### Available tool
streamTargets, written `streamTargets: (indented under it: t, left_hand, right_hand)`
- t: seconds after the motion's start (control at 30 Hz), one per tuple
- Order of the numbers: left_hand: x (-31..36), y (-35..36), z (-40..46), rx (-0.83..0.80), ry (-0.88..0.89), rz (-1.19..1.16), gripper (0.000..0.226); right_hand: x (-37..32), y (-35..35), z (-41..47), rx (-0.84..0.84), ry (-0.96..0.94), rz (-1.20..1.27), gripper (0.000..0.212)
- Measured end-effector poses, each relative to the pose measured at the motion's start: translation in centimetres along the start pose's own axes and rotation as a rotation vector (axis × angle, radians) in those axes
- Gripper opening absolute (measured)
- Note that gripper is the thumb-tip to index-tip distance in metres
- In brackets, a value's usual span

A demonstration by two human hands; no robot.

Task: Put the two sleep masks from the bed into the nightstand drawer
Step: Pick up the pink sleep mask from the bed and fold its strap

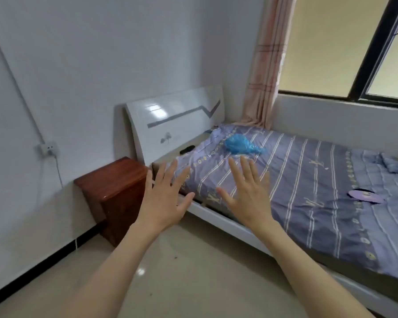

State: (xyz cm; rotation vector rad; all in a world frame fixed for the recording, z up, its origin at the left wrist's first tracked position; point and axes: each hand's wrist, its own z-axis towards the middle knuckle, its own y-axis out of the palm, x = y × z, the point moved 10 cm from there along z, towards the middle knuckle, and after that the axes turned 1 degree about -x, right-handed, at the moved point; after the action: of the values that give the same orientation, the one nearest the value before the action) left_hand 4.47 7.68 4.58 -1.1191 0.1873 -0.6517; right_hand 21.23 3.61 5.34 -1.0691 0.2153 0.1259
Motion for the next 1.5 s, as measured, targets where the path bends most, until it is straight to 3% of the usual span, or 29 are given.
streamTargets:
  t: [0.2, 0.43, 0.63, 0.87, 1.27, 1.5]
  left_hand:
    - [-6.2, 8.2, -0.1, -0.136, -0.196, -0.059, 0.061]
    - [-12.0, 17.5, 8.1, -0.258, -0.318, -0.067, 0.061]
    - [-15.6, 21.9, 17.3, -0.27, -0.321, -0.067, 0.062]
    - [-25.7, 27.1, 26.9, -0.324, -0.368, -0.049, 0.062]
    - [-42.9, 36.1, 46.3, -0.407, -0.285, -0.043, 0.062]
    - [-47.5, 43.7, 54.7, -0.507, -0.21, -0.067, 0.061]
  right_hand:
    - [2.5, 9.8, 1.3, -0.203, 0.011, -0.055, 0.073]
    - [7.5, 19.2, 10.7, -0.327, -0.004, -0.024, 0.072]
    - [10.1, 24.6, 20.8, -0.367, -0.039, -0.015, 0.072]
    - [10.7, 32.6, 32.4, -0.402, -0.057, 0.009, 0.073]
    - [8.7, 46.9, 55.0, -0.385, 0.026, 0.016, 0.073]
    - [12.2, 53.6, 63.8, -0.416, 0.092, -0.008, 0.073]
